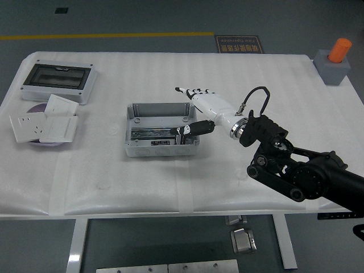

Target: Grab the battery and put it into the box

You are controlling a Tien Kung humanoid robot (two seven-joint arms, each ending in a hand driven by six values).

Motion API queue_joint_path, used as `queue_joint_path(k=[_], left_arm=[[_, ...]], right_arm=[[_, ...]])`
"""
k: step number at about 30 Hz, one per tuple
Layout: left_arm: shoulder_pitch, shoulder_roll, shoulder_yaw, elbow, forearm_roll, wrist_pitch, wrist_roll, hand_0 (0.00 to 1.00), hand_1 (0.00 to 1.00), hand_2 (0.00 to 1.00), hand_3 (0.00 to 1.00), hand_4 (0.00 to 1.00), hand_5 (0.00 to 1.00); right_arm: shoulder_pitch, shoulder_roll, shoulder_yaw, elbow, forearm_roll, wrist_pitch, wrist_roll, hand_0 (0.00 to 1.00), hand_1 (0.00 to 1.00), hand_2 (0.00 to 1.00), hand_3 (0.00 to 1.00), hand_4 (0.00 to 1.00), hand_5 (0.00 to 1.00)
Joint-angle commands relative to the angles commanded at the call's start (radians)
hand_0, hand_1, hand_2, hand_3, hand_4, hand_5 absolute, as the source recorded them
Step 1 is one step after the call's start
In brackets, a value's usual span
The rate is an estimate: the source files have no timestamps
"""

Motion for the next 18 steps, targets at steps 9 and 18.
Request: queue_joint_path(k=[9,18], left_arm=[[0.009,0.0,-0.009,0.0,0.001,0.004,0.003,0.607,0.632,0.392,0.459,0.444,0.459],[0.031,-0.002,-0.025,0.0,0.014,0.0,0.027,0.607,0.632,0.391,0.459,0.445,0.456]], right_arm=[[-0.076,-0.107,0.183,-0.014,0.121,-0.044,0.079,0.998,0.917,0.975,0.998,0.998,0.712],[-0.252,-0.189,0.501,0.077,0.285,-0.012,0.182,0.961,0.817,0.856,0.997,0.998,0.659]])
